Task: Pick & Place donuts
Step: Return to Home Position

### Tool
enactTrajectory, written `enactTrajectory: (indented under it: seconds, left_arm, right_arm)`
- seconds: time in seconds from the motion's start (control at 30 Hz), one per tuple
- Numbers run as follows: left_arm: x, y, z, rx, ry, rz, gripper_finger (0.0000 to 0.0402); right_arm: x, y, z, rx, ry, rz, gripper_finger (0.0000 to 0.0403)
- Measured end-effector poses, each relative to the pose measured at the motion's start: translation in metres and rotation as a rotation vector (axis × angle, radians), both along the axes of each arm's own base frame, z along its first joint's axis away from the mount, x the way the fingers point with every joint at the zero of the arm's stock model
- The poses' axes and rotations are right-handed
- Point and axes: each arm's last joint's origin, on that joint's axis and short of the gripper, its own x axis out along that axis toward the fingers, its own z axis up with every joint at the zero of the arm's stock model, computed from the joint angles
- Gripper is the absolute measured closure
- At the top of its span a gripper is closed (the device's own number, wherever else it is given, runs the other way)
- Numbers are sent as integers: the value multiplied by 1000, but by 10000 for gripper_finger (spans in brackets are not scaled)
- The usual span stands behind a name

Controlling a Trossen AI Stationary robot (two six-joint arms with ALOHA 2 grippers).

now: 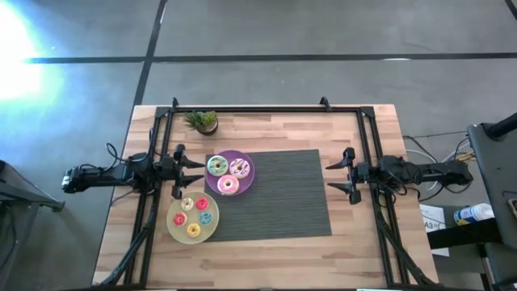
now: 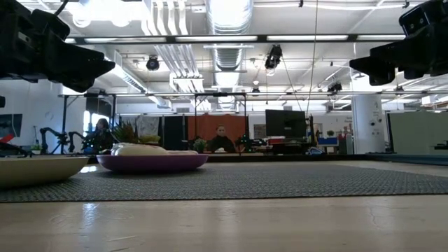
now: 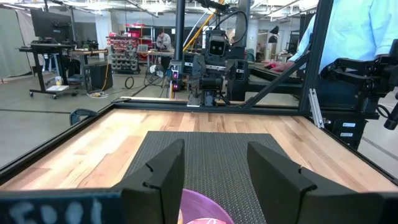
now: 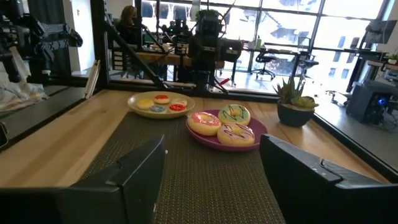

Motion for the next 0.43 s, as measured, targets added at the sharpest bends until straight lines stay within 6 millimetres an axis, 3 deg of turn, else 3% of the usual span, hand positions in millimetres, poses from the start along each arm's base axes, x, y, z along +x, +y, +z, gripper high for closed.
enactTrajectory:
  seconds: [0.43]
  left_arm:
    - [0, 0, 0, 0, 0, 0, 252]
  right_arm:
    - [0, 0, 0, 0, 0, 0, 156]
